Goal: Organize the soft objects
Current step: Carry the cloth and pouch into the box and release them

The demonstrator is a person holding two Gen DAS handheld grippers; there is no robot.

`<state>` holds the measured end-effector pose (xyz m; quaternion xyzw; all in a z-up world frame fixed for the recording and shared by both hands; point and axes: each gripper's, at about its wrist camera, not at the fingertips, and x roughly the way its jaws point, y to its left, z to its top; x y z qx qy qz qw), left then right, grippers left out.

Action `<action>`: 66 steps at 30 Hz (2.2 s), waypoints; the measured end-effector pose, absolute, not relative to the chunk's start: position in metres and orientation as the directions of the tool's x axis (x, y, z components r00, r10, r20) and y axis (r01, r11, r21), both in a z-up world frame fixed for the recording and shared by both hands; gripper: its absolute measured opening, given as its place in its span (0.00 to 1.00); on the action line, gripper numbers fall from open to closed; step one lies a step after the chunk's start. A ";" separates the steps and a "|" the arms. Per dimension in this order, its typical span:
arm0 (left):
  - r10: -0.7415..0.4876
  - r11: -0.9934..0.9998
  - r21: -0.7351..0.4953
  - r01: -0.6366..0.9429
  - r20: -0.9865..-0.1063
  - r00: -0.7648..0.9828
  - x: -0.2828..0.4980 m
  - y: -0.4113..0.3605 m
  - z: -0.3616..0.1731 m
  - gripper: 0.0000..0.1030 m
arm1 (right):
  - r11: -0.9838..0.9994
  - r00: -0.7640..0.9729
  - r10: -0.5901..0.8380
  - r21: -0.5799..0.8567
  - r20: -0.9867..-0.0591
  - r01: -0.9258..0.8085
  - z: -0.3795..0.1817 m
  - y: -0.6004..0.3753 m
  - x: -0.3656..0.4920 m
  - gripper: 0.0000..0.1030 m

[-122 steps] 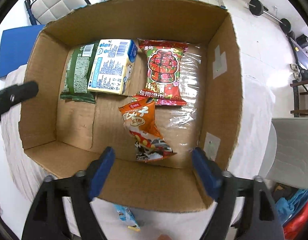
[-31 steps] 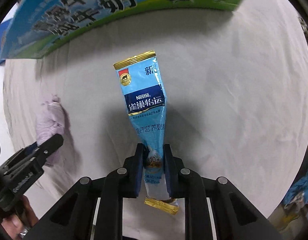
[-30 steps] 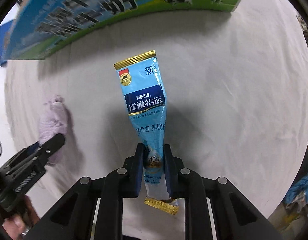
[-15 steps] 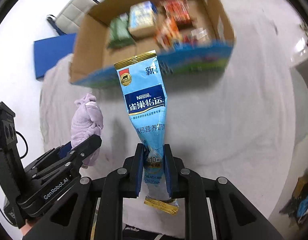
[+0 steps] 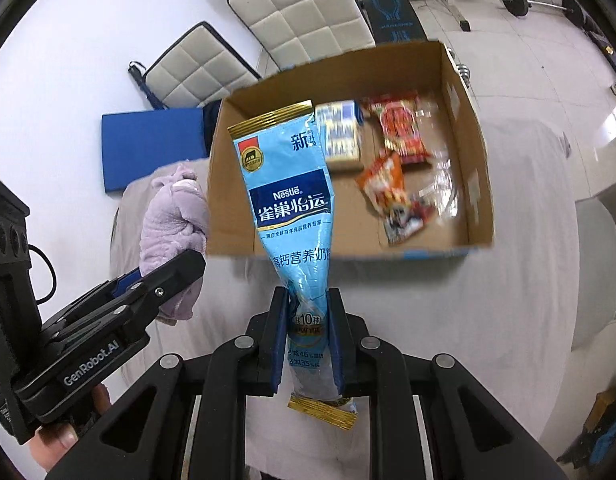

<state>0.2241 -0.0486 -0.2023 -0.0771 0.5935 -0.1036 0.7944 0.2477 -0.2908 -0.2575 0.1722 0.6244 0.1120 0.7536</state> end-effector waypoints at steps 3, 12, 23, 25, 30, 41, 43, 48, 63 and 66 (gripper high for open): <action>-0.255 0.967 -0.247 0.061 -0.935 0.247 0.251 -0.042 -0.207 0.35 | 0.917 0.196 0.372 0.391 -0.907 0.071 -0.260 -0.285 0.273 0.19; -0.271 0.962 -0.272 0.010 -0.956 0.112 0.311 -0.037 -0.256 0.35 | 0.910 0.172 0.332 0.363 -0.928 0.202 -0.309 -0.285 0.342 0.19; -0.264 0.964 -0.264 -0.007 -0.964 0.001 0.340 -0.043 -0.306 0.35 | 0.872 0.134 0.331 0.357 -0.934 0.335 -0.374 -0.297 0.365 0.20; -0.257 0.966 -0.257 -0.012 -0.966 -0.014 0.341 -0.043 -0.312 0.36 | 0.864 0.137 0.330 0.358 -0.934 0.354 -0.380 -0.300 0.365 0.20; -0.244 0.970 -0.243 -0.018 -0.968 -0.052 0.342 -0.044 -0.323 0.37 | 0.835 0.114 0.367 0.380 -0.923 0.397 -0.398 -0.304 0.366 0.21; -0.204 0.979 -0.203 -0.016 -0.979 -0.026 0.344 -0.039 -0.311 0.63 | 0.879 0.075 0.321 0.326 -0.944 0.348 -0.402 -0.302 0.360 0.40; -0.202 0.979 -0.202 -0.011 -0.979 -0.011 0.343 -0.036 -0.310 0.79 | 0.894 0.068 0.299 0.304 -0.952 0.331 -0.400 -0.303 0.358 0.40; -0.183 0.983 -0.183 0.002 -0.983 0.020 0.339 -0.038 -0.300 0.81 | 0.937 0.052 0.218 0.224 -0.975 0.267 -0.395 -0.303 0.350 0.49; -0.069 0.997 -0.066 0.036 -0.993 0.094 0.311 -0.045 -0.279 0.96 | 0.994 0.107 0.039 0.049 -0.993 0.098 -0.367 -0.304 0.325 1.00; -0.067 0.997 -0.065 0.028 -0.992 0.107 0.304 -0.044 -0.274 0.96 | 0.995 0.118 0.028 0.039 -0.993 0.090 -0.361 -0.305 0.318 1.00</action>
